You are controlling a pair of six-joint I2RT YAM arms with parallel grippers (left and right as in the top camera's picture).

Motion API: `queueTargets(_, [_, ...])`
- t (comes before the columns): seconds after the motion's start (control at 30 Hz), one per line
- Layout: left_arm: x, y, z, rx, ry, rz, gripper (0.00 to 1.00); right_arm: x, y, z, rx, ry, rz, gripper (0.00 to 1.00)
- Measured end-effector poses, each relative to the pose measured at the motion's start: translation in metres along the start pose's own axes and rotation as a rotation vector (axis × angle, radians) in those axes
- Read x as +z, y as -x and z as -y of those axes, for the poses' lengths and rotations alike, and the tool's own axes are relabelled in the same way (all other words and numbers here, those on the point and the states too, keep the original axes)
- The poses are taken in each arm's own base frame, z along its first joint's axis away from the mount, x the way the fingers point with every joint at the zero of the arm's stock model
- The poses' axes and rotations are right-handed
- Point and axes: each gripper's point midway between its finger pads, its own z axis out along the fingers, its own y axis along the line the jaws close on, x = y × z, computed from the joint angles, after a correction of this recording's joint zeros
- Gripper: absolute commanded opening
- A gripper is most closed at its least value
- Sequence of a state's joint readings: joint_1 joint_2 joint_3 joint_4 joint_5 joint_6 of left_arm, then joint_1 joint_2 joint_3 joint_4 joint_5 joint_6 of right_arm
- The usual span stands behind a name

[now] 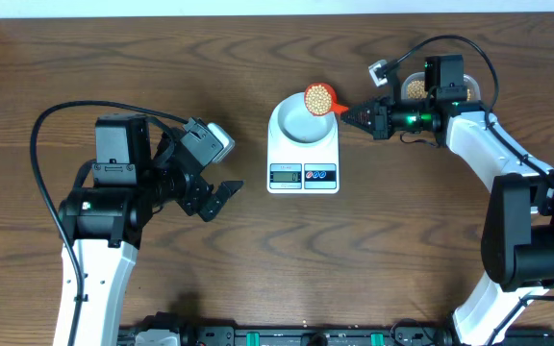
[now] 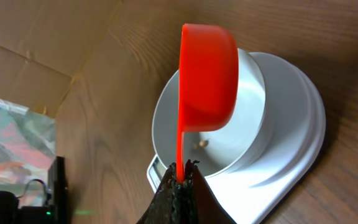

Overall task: Scoop item into bowl and weigh 50g on scale
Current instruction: 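Carry the filled scoop with the right gripper over the white bowl, then tilt the scoop with the right gripper to pour soybeans into bowl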

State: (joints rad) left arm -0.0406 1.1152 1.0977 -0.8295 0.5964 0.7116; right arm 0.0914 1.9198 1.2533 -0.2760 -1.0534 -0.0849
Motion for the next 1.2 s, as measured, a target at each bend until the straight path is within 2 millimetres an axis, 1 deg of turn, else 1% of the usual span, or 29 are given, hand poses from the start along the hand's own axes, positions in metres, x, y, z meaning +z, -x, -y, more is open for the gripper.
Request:
queueTargets(0.17, [0.000, 0.000, 0.000, 0.000, 0.000, 0.000, 0.98, 0.001, -0.001, 0.004, -0.034, -0.028, -0.006, 0.01])
queueTargets(0.37, [0.000, 0.000, 0.000, 0.001, 0.000, 0.000, 0.98, 0.009, -0.003, -0.001, -0.090, -0.025, -0.022, 0.01])
queueTargets(0.57, [0.000, 0.000, 0.000, 0.000, 0.000, 0.000, 0.98, 0.015, -0.006, 0.000, -0.111, -0.054, -0.040, 0.01])
queueTargets(0.7, [0.000, 0.000, 0.000, 0.001, 0.000, 0.000, 0.98, 0.015, -0.006, 0.004, -0.125, -0.077, -0.043, 0.01])
queueTargets(1.2, [0.000, 0.000, 0.000, 0.000, 0.000, 0.000, 0.98, 0.015, -0.006, 0.006, -0.141, -0.087, -0.045, 0.01])
